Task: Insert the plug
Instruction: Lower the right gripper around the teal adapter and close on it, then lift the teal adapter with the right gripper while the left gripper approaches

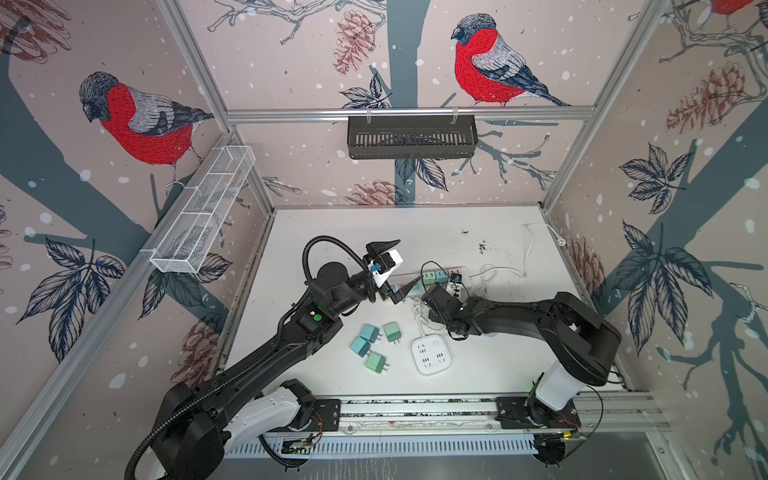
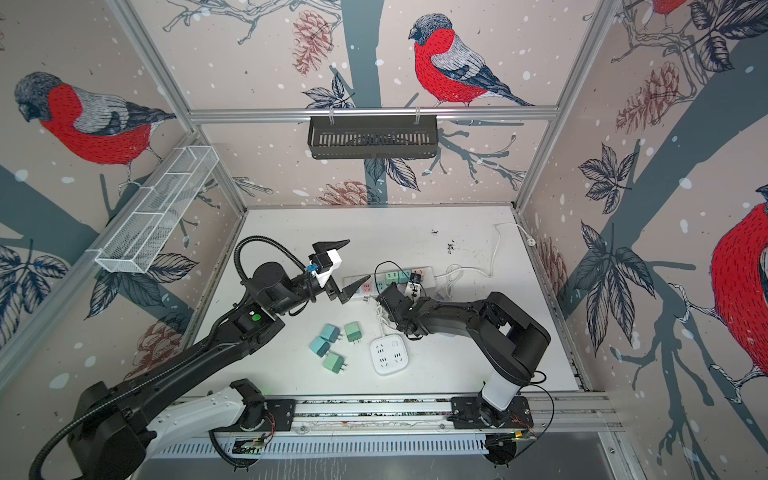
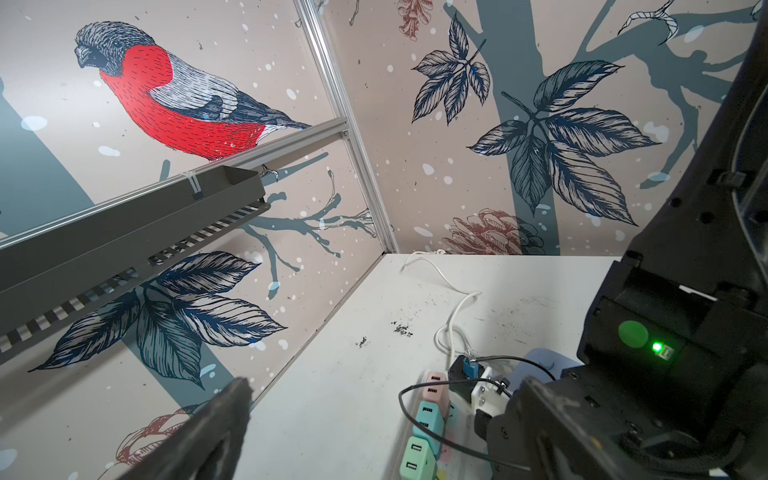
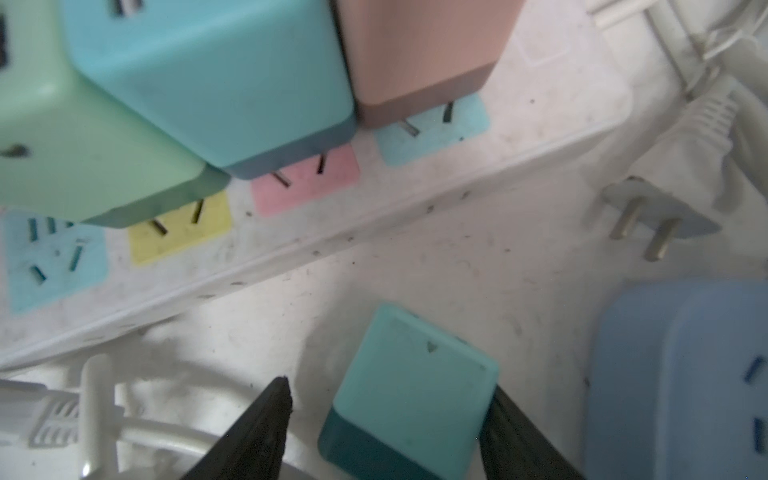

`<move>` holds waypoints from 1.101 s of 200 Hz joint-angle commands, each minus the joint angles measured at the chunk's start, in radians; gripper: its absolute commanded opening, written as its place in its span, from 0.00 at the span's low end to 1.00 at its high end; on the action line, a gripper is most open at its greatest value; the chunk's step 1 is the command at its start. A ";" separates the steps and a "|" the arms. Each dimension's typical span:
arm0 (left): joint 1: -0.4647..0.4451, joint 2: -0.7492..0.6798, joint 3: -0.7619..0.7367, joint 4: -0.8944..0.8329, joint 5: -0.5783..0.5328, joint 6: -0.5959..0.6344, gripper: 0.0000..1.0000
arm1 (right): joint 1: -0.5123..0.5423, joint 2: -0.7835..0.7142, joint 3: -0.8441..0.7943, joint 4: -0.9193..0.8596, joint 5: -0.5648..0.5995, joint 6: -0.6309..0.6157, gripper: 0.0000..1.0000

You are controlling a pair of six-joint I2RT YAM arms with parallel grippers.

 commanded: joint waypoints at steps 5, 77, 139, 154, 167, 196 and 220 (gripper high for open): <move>0.001 -0.002 0.009 0.035 0.007 0.002 0.99 | 0.001 0.034 0.028 -0.001 0.026 -0.021 0.68; 0.001 -0.001 0.008 0.037 0.022 0.004 0.99 | 0.003 0.045 0.026 -0.027 0.057 -0.017 0.51; 0.001 0.013 0.013 0.031 -0.001 -0.008 0.99 | 0.004 0.007 0.015 -0.028 0.057 -0.042 0.34; 0.001 0.019 0.015 0.030 -0.031 -0.014 0.99 | 0.005 -0.034 0.006 -0.037 0.064 -0.052 0.32; 0.001 0.029 0.022 0.024 -0.036 -0.015 0.99 | 0.009 -0.083 -0.010 -0.041 0.077 -0.062 0.30; 0.000 0.059 0.043 0.011 -0.011 -0.006 0.99 | 0.021 -0.210 -0.045 -0.060 0.117 -0.093 0.20; -0.002 0.072 0.053 0.000 0.010 0.000 0.98 | 0.033 -0.337 -0.070 -0.092 0.157 -0.144 0.20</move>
